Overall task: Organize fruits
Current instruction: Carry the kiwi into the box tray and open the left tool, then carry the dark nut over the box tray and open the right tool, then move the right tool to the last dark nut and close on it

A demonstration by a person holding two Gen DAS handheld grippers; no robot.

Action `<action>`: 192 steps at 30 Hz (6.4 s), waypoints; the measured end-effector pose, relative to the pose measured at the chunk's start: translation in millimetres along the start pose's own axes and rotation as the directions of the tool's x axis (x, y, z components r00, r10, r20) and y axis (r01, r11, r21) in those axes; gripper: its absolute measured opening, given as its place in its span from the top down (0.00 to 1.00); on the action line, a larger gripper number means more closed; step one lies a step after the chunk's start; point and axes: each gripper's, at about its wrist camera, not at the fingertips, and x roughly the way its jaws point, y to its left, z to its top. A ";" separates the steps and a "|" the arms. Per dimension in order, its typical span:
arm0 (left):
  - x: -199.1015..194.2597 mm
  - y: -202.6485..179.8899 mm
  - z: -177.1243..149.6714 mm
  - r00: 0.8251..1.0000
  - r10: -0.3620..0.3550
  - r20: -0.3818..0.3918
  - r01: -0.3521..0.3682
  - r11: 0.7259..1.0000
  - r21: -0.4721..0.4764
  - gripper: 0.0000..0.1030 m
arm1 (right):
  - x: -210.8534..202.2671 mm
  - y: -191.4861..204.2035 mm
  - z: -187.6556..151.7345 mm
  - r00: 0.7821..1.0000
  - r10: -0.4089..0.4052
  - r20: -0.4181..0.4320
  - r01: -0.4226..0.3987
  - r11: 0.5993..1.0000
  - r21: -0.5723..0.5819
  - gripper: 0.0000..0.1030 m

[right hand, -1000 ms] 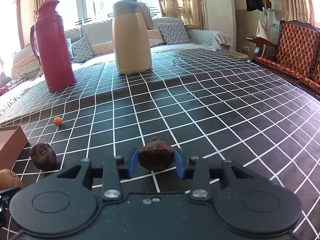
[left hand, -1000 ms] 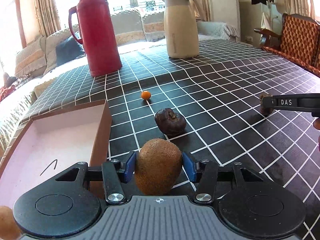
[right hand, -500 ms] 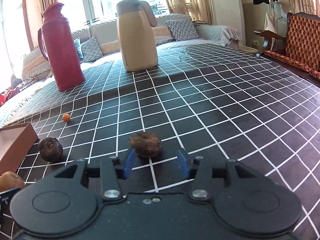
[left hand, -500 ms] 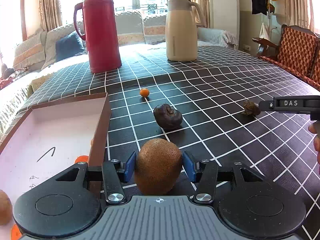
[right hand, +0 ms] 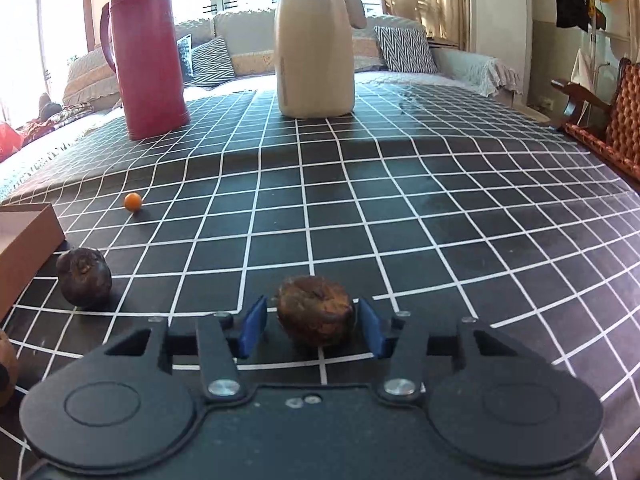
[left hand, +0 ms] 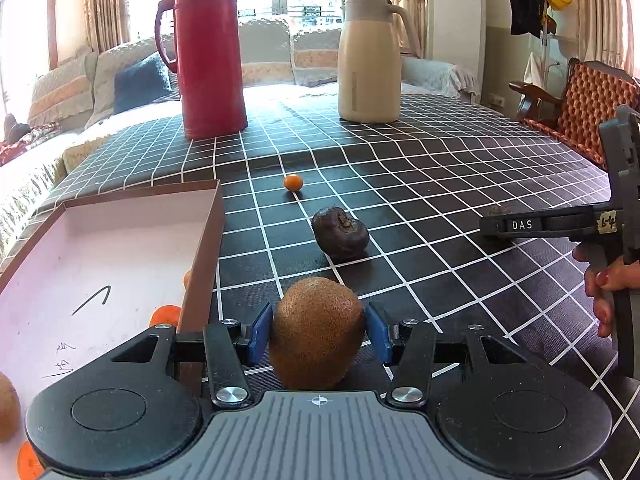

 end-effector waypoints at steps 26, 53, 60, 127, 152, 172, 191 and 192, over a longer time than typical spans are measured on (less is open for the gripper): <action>-51.3 72.9 16.7 0.976 0.086 0.200 -0.036 0.970 -0.238 0.51 | -26.8 6.7 -7.1 0.997 -0.029 0.070 0.027 0.999 0.030 0.63; -0.4 167.0 -6.7 0.949 0.305 -0.086 -0.313 0.860 -0.403 0.51 | -28.8 15.5 -9.6 0.997 -0.018 0.069 0.016 0.999 0.032 0.63; -1.7 165.5 -9.9 0.940 0.322 -0.109 -0.338 0.846 -0.414 0.51 | -28.6 15.0 -8.6 0.997 -0.023 0.072 0.020 0.999 0.039 0.63; -98.0 145.3 -47.4 0.788 0.607 -0.105 -0.614 0.760 -0.215 0.07 | -40.9 249.4 -9.2 0.863 0.506 0.007 -0.479 0.821 -0.310 0.60; -77.8 111.9 -22.3 0.817 0.570 -0.083 -0.570 0.779 -0.259 0.00 | -25.4 124.1 -4.4 0.975 0.219 0.031 -0.216 0.973 -0.075 0.53; -63.4 104.6 -13.9 0.838 0.538 -0.089 -0.540 0.793 -0.282 0.00 | 23.5 135.1 18.5 0.952 0.305 -0.007 -0.305 0.950 -0.073 0.42; -60.3 90.8 -9.3 0.848 0.525 -0.065 -0.525 0.818 -0.238 0.00 | 24.5 117.9 17.3 0.962 0.272 0.005 -0.272 0.962 -0.035 0.64; -59.9 89.4 -8.9 0.849 0.525 -0.062 -0.523 0.819 -0.234 0.00 | 23.4 112.0 16.7 0.966 0.257 0.010 -0.257 0.966 -0.029 0.64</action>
